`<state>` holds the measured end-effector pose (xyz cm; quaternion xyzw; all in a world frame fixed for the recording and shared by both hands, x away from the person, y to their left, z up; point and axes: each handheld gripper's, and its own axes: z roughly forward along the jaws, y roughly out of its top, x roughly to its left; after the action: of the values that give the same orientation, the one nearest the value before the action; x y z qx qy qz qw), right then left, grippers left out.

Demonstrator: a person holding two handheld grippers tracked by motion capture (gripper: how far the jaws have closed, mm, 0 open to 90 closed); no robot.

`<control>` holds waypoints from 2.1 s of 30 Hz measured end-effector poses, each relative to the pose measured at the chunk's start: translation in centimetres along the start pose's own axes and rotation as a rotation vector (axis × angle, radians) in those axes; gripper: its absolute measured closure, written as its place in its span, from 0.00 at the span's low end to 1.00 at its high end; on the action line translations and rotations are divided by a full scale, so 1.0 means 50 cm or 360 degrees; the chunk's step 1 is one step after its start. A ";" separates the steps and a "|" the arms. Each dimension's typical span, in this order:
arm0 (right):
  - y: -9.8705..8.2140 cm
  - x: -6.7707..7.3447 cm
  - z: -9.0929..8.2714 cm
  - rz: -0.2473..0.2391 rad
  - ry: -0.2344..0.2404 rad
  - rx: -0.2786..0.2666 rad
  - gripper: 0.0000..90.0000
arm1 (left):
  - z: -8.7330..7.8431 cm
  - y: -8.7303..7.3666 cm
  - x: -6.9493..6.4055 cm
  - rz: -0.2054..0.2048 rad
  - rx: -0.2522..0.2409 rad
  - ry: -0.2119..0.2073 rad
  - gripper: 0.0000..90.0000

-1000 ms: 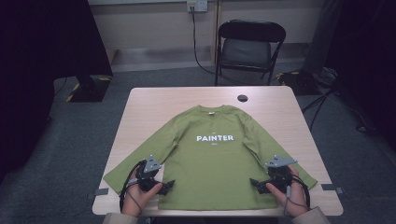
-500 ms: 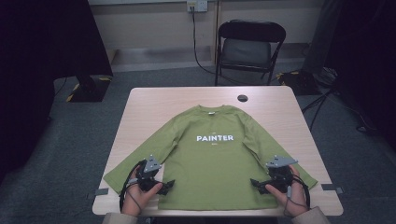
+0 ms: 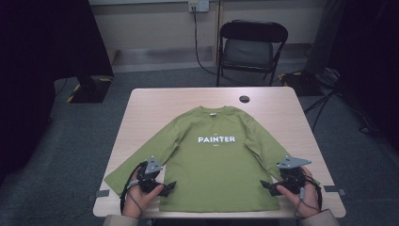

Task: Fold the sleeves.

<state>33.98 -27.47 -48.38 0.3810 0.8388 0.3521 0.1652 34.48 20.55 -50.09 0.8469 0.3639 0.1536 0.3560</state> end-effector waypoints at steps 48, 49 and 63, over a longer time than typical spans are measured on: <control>-0.088 -0.117 -0.083 0.0162 -0.0133 0.0046 0.03 | 0.001 0.000 0.001 0.0006 -0.0001 -0.0003 0.00; -0.091 -0.119 -0.085 0.0170 -0.0137 0.0044 0.03 | 0.000 0.000 0.001 0.0006 -0.0001 -0.0002 0.00; -0.129 -0.139 -0.123 0.0233 -0.0152 0.0047 0.08 | 0.001 0.001 0.001 0.0003 -0.0002 -0.0004 0.00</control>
<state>31.81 -38.58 -48.68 0.4601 0.8049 0.3323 0.1732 34.55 20.56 -50.10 0.8473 0.3625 0.1529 0.3568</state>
